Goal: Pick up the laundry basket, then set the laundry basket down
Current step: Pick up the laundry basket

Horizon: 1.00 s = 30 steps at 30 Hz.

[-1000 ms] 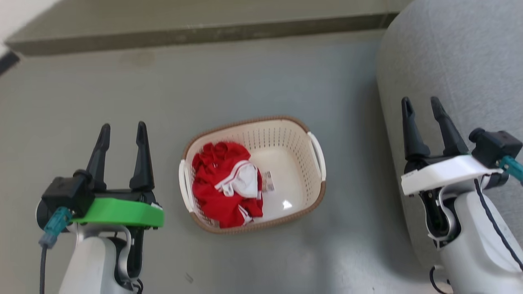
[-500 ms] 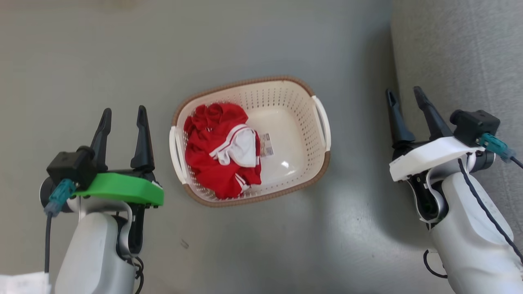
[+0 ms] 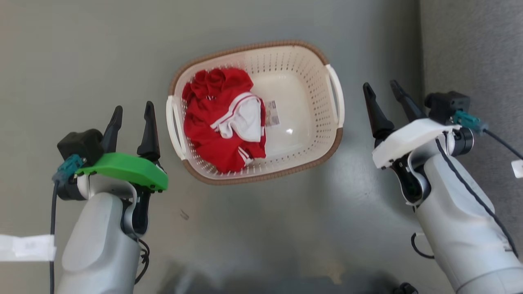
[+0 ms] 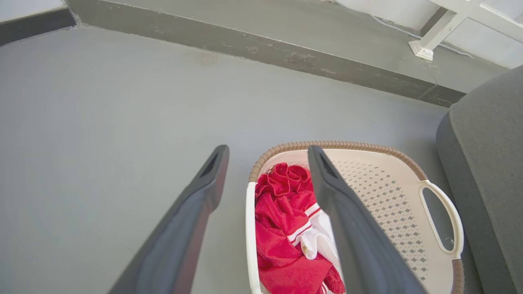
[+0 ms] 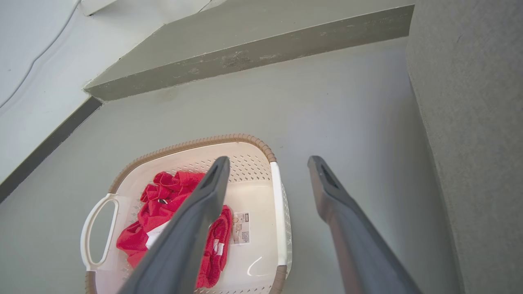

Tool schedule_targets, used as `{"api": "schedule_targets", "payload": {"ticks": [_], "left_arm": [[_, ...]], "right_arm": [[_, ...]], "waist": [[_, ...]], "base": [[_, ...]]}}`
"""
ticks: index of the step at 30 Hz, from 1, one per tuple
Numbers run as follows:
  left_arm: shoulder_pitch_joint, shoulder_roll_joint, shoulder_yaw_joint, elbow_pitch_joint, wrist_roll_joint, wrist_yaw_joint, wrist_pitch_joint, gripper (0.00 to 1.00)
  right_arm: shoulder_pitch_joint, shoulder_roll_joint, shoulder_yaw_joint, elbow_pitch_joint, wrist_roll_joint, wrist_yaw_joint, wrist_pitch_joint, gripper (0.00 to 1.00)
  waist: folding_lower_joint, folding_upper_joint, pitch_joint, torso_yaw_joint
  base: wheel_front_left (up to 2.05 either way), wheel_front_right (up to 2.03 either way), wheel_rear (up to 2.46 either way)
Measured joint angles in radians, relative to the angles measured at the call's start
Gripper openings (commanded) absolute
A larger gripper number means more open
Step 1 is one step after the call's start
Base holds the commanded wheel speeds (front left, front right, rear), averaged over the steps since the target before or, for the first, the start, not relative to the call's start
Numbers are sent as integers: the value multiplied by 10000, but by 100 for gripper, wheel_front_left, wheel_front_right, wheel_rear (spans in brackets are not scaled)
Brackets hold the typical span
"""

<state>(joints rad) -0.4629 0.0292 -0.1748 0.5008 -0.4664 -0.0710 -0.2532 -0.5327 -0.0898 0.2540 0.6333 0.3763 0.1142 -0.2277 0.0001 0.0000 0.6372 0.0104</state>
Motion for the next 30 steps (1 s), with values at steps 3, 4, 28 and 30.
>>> {"api": "schedule_targets", "payload": {"ticks": [3, 4, 28, 30], "left_arm": [[-345, -6, -96, 489, -56, -21, 8, 100], [-469, -10, -138, 640, -56, -77, 19, 100], [-3179, -71, -1131, 3386, -765, -353, 897, 100], [-3295, -71, -1162, 3524, -861, -422, 961, 100]], "right_arm": [[-362, 4, 52, 376, 31, 0, 40, 100], [-488, 6, 84, 493, 31, 0, 98, 100], [-2939, 81, 1032, 3007, -77, 90, 362, 100], [-3100, 113, 1114, 3139, -77, 90, 360, 100]], "waist": [[-1, 0, 325, 23], [-1, 0, 432, 28], [-1, 0, 2824, 78], [-1, 0, 2948, 70]], "base": [[0, 0, 0], [0, 0, 0], [0, 0, 0], [0, 0, 0]]}}
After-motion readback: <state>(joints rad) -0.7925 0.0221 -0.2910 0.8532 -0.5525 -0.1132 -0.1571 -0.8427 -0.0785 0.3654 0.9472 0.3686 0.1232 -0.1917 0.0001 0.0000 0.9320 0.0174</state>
